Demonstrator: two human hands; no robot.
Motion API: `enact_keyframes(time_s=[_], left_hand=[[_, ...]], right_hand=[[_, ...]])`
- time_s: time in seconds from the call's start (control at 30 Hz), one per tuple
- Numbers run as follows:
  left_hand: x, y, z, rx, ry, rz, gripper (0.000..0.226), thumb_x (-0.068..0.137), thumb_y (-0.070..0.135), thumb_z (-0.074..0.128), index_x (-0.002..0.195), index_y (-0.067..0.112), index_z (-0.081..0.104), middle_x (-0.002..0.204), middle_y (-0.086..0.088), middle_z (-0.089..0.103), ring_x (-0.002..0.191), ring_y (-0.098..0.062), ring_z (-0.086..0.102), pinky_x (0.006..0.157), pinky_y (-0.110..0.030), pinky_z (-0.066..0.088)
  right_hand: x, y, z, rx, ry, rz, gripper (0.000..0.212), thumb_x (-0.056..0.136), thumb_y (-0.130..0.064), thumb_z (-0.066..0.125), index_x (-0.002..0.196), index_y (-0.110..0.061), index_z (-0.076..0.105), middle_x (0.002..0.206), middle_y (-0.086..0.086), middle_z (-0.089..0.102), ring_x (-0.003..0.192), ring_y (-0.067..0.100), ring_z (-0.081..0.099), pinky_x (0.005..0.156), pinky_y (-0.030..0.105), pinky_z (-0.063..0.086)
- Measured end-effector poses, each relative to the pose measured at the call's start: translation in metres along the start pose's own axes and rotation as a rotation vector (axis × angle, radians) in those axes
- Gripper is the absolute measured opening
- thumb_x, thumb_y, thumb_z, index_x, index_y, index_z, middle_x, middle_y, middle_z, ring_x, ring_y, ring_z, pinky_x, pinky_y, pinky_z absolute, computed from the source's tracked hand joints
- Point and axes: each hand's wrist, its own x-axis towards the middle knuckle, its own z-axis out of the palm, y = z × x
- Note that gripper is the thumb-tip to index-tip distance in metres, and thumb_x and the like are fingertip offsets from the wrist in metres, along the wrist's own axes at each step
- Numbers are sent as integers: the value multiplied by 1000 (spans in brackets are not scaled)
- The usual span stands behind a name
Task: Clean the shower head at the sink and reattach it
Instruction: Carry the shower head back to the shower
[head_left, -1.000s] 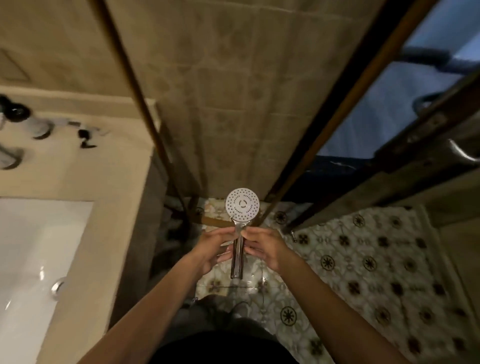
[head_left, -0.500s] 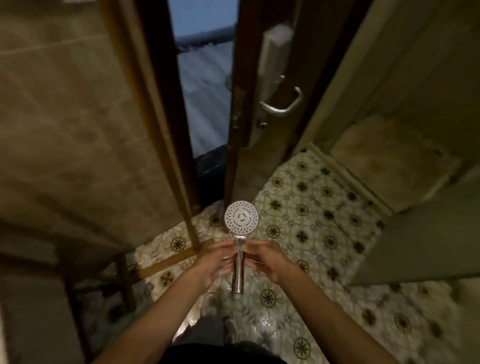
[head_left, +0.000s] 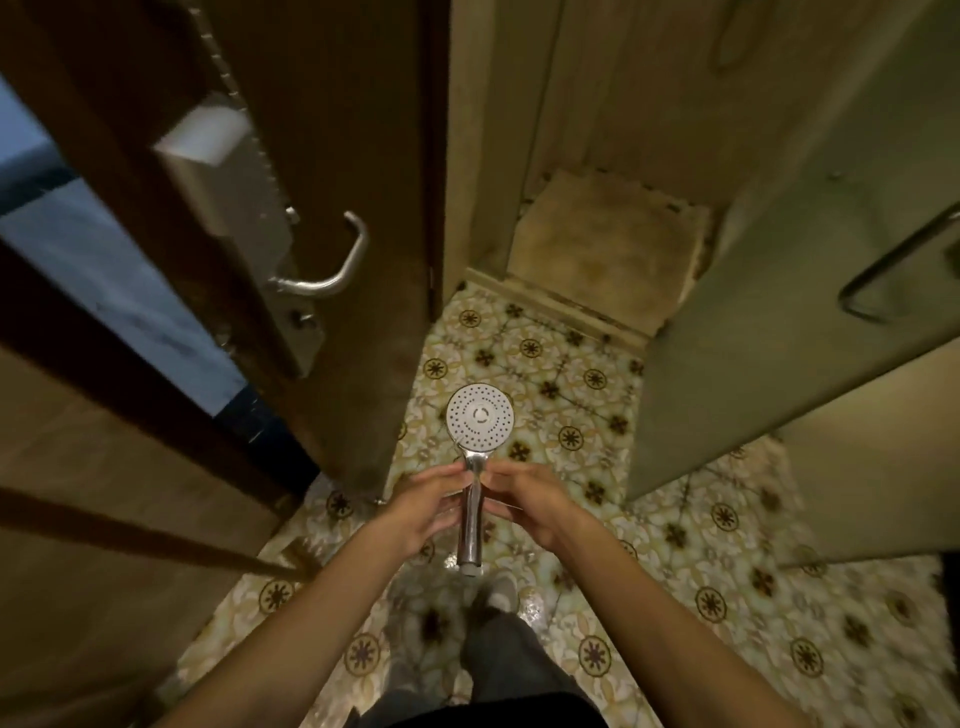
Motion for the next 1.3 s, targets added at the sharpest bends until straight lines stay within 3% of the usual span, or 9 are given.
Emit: enact_keyframes(time_s=[0.17, 0.33, 0.47, 0.7, 0.83, 1.0, 1.1, 1.2, 1.3], left_hand=[[54, 38, 56, 39, -38, -8, 24, 87, 9, 76, 108, 21, 71, 97, -2, 79, 92, -14, 72, 56, -23, 58], [111, 85, 117, 70, -74, 4, 23, 87, 12, 75, 107, 22, 72, 88, 1, 80, 81, -12, 74, 76, -32, 62], [142, 125, 162, 83, -85, 16, 24, 87, 11, 76, 109, 20, 71, 83, 1, 80, 75, -10, 73, 58, -21, 57], [209, 188, 225, 92, -132, 8, 33, 89, 11, 74, 121, 14, 67, 110, -7, 75, 100, -19, 70, 75, -27, 56], [263, 225, 256, 139, -136, -12, 38, 90, 7, 71, 128, 7, 64, 121, -17, 71, 115, -31, 67, 103, -44, 51], [341, 292, 295, 165, -176, -5, 30, 88, 6, 73, 118, 9, 70, 109, -13, 76, 103, -28, 72, 84, -37, 58], [374, 334, 317, 164, -219, -27, 17, 87, 5, 74, 103, 11, 77, 92, -8, 81, 86, -22, 77, 71, -31, 60], [404, 376, 337, 163, -244, -32, 28, 85, 5, 75, 113, 7, 76, 107, -15, 77, 103, -33, 72, 88, -41, 57], [431, 411, 360, 206, -262, -26, 28, 87, 8, 74, 115, 10, 75, 111, -13, 76, 106, -32, 72, 85, -39, 59]], right_hand=[[41, -46, -46, 38, 49, -22, 24, 94, 4, 66, 116, -2, 74, 111, 15, 79, 97, 21, 76, 76, 28, 61], [84, -109, -95, 77, 84, -37, 19, 93, 5, 66, 101, -8, 78, 105, 13, 80, 97, 21, 77, 77, 29, 61], [108, -161, -127, 81, 91, -56, 21, 93, 7, 66, 107, -5, 77, 104, 13, 79, 89, 18, 76, 68, 24, 61], [157, -237, -174, 98, 111, -86, 26, 95, 5, 64, 121, 3, 71, 112, 18, 77, 107, 28, 73, 101, 39, 57], [202, -281, -201, 56, 68, -103, 27, 98, 9, 55, 121, 12, 68, 64, 3, 73, 51, 8, 66, 52, 19, 57], [268, -352, -221, 33, 206, -127, 29, 89, -2, 66, 116, 8, 72, 116, 32, 71, 101, 41, 73, 100, 53, 56], [300, -395, -233, 156, 258, -80, 27, 92, -4, 70, 118, 1, 74, 114, 19, 77, 105, 32, 75, 87, 41, 64], [334, -437, -246, 210, 254, -88, 22, 88, -1, 72, 109, -3, 77, 109, 14, 79, 98, 27, 76, 70, 30, 63], [360, -474, -256, 222, 267, -72, 28, 88, -2, 73, 116, -3, 74, 115, 14, 77, 104, 28, 74, 75, 32, 62]])
